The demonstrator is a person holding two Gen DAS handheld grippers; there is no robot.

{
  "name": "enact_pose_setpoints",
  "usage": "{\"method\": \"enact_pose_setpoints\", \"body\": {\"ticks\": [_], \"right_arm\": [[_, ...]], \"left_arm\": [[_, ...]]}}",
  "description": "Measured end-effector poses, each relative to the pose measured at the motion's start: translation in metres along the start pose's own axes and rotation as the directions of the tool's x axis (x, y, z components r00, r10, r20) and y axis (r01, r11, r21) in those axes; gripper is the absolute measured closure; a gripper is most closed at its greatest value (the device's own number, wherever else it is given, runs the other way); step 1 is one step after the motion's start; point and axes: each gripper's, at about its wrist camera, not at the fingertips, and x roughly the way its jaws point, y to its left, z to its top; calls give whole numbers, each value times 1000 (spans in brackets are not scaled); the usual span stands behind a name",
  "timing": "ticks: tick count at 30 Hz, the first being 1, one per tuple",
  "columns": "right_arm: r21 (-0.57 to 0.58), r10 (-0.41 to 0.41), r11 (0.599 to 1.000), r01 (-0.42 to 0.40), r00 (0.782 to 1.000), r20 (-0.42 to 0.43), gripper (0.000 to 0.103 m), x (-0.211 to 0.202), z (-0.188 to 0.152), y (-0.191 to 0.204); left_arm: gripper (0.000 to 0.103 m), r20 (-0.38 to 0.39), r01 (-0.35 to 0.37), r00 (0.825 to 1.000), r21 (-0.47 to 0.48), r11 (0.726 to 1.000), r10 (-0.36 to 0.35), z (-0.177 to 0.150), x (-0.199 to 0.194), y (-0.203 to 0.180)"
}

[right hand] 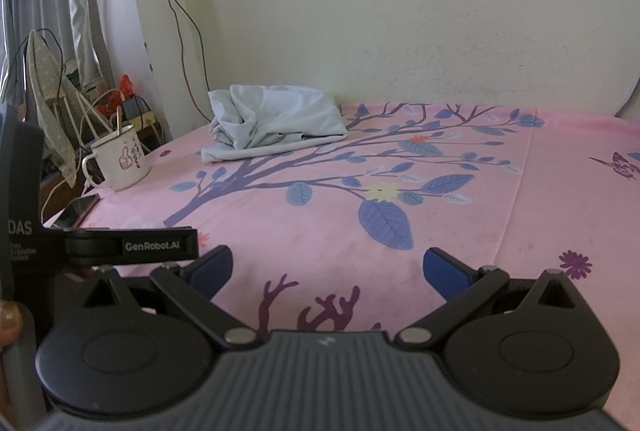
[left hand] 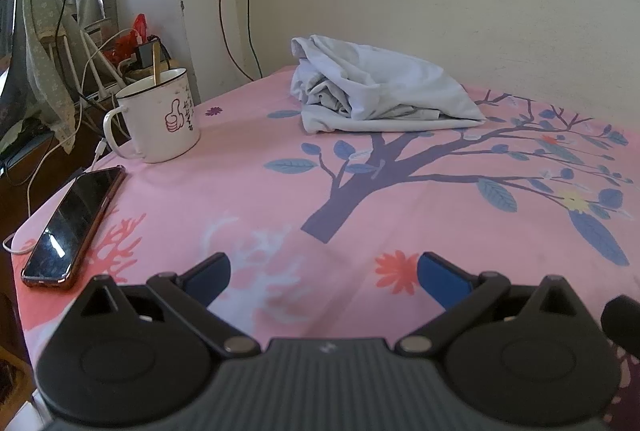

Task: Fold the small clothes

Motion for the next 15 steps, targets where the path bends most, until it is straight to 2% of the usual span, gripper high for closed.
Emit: {"method": "enact_pose_setpoints", "body": {"ticks": [15], "right_arm": [[-1,1,1000,-1,1000,0,6,0,0,-1]], "left_arm": [[0,0,-14,1000,7,1000,14,0,0,0]]}}
